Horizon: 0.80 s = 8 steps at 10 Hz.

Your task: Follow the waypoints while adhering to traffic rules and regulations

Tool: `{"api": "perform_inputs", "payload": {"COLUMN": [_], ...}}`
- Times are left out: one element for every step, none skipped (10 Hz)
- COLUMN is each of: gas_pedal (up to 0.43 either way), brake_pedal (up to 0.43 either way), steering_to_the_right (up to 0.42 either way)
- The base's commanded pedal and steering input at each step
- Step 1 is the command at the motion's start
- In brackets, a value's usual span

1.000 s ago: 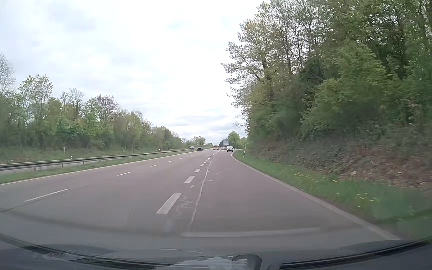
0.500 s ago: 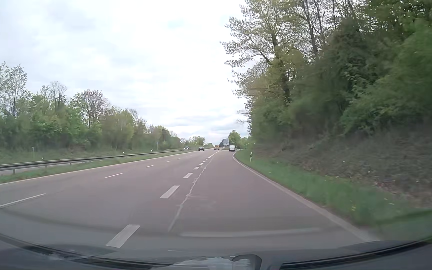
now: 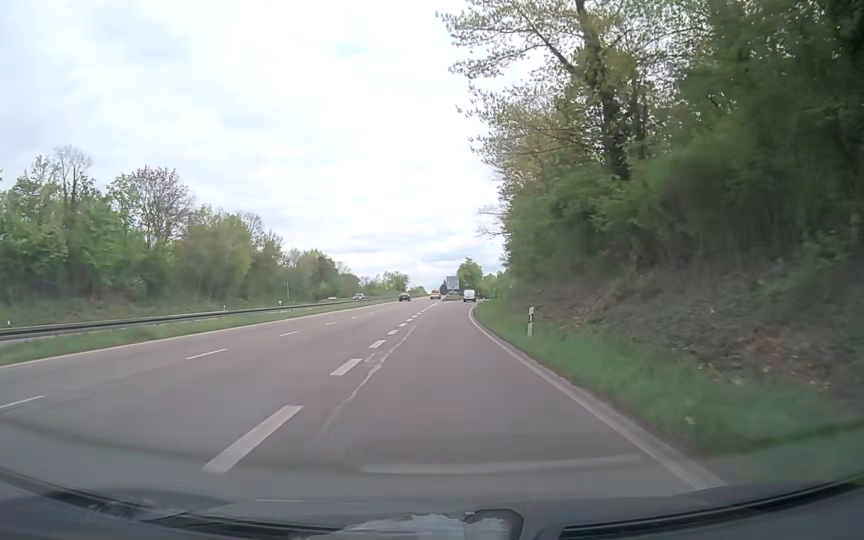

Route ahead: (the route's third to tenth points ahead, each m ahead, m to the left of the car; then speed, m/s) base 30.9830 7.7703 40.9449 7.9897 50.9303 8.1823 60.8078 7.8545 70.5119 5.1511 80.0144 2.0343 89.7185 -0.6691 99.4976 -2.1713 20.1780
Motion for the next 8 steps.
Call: {"api": "perform_inputs", "payload": {"gas_pedal": [0.098, 0.098, 0.098, 0.098, 0.098, 0.098, 0.098, 0.098], "brake_pedal": [0.000, 0.000, 0.000, 0.000, 0.000, 0.000, 0.000, 0.000], "steering_to_the_right": [-0.001, -0.001, -0.001, -0.001, -0.001, -0.001, -0.001, -0.001]}}
